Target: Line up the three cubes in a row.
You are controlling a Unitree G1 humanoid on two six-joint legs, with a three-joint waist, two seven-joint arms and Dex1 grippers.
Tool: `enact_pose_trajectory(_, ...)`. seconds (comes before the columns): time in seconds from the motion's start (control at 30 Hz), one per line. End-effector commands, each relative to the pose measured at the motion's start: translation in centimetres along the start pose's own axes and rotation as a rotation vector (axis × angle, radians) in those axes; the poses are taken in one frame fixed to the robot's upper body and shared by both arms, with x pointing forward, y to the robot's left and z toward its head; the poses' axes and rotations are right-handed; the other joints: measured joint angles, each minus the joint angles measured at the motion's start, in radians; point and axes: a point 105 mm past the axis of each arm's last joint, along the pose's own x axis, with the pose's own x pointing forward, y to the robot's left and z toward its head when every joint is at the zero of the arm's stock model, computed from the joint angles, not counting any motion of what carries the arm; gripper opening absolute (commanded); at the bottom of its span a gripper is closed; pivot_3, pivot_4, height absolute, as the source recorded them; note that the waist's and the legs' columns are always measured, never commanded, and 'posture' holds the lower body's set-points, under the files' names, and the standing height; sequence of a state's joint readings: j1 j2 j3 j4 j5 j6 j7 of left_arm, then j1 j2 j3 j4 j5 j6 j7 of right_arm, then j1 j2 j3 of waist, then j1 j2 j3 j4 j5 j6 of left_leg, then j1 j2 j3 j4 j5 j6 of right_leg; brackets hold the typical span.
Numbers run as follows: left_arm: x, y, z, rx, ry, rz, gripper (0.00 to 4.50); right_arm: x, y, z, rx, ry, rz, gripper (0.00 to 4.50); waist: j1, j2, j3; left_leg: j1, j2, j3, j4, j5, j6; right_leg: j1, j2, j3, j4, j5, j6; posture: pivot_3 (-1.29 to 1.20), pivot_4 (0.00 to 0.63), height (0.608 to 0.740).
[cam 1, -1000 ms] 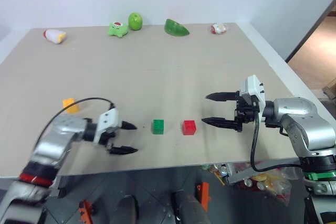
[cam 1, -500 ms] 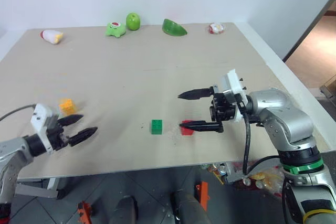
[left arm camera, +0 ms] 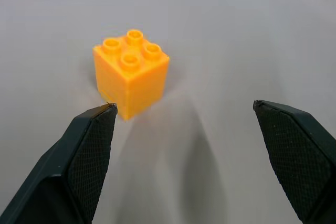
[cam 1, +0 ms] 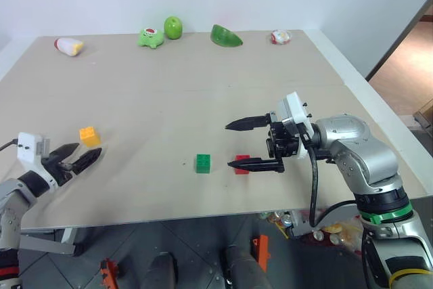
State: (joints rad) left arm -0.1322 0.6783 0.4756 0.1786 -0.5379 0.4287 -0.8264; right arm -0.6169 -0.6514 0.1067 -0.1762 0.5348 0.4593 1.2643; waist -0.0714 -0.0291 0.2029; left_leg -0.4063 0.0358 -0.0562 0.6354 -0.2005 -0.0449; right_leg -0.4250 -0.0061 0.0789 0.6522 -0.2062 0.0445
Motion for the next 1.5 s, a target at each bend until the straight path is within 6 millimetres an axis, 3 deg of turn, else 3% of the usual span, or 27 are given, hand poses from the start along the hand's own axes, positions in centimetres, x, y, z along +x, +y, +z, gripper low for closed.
enact_pose_trajectory(0.03,1.1,0.1,-0.1,0.022,-0.002,0.022,4.29,-0.5,0.2,1.1,-0.05,-0.009,-0.016,4.37,0.0,0.0,0.0,0.0,0.0,0.0,0.0,0.0,0.0,0.0,0.0,0.0,0.0,0.0,0.0,0.0,0.15,0.733)
enact_pose_trajectory(0.2,2.0,0.6,-0.3,0.014,-0.005,0.073,4.29,-0.7,0.3,0.9,-0.042,-0.007,-0.036,4.37,0.0,0.0,0.0,0.0,0.0,0.0,0.0,0.0,0.0,0.0,0.0,0.0,0.0,0.001,0.002,0.0,0.15,0.733)
enact_pose_trajectory(0.6,2.3,3.6,0.7,0.009,-0.044,0.24,4.29,-0.5,0.1,0.5,-0.032,-0.006,-0.05,4.37,0.0,0.0,0.0,0.0,0.0,0.0,0.0,0.0,0.0,0.0,0.001,0.0,0.0,0.003,0.002,0.0,0.15,0.733)
enact_pose_trajectory(1.17,3.3,3.2,0.1,0.04,-0.02,0.225,4.29,-0.3,-0.1,0.4,-0.033,-0.005,-0.056,4.37,0.0,0.0,0.0,0.0,0.0,0.0,0.0,0.0,0.0,0.0,0.0,0.0,0.0,0.003,0.002,0.0,0.15,0.733)
enact_pose_trajectory(1.5,5.7,3.4,1.6,0.086,-0.031,0.19,4.29,-0.3,-0.4,0.4,-0.04,-0.003,-0.064,4.37,0.005,0.0,0.0,0.0,-0.001,0.0,0.0,0.001,-0.001,0.0,0.0,0.0,0.0,0.003,0.002,0.0,0.15,0.733)
